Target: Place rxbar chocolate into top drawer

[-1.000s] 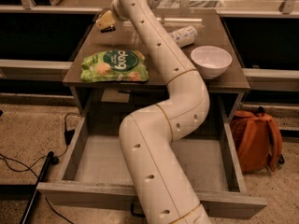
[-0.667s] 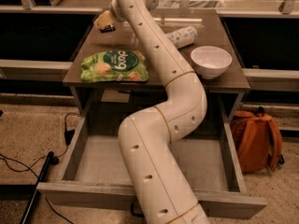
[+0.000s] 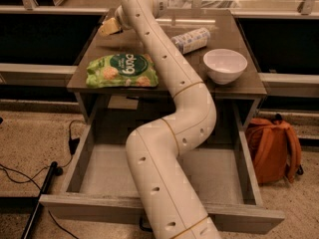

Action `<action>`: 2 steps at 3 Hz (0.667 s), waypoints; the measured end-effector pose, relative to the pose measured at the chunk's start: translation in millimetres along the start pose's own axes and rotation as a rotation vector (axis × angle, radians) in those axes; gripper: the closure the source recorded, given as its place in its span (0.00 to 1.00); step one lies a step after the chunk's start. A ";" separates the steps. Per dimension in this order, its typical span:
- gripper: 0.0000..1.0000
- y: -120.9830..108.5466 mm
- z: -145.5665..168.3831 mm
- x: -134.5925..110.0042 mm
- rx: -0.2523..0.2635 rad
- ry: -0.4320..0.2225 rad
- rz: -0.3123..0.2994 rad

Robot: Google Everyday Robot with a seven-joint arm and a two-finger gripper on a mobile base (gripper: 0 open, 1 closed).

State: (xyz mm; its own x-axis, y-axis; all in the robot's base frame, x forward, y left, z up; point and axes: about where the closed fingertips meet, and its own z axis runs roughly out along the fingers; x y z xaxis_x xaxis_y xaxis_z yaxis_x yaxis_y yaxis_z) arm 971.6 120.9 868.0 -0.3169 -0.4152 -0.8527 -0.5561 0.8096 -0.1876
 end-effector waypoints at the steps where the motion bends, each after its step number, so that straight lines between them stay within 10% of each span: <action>1: 0.00 16.0 9.3 8.3 -0.018 -0.008 0.022; 2: 0.00 29.7 15.8 8.8 -0.029 0.004 0.006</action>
Offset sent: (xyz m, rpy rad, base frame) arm -0.0120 0.0086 -0.0124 0.0372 0.0119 0.0075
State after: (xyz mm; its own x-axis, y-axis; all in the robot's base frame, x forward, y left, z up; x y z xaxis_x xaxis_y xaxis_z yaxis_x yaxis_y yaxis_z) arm 964.4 147.9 847.3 -0.3235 -0.4123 -0.8517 -0.5763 0.7997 -0.1683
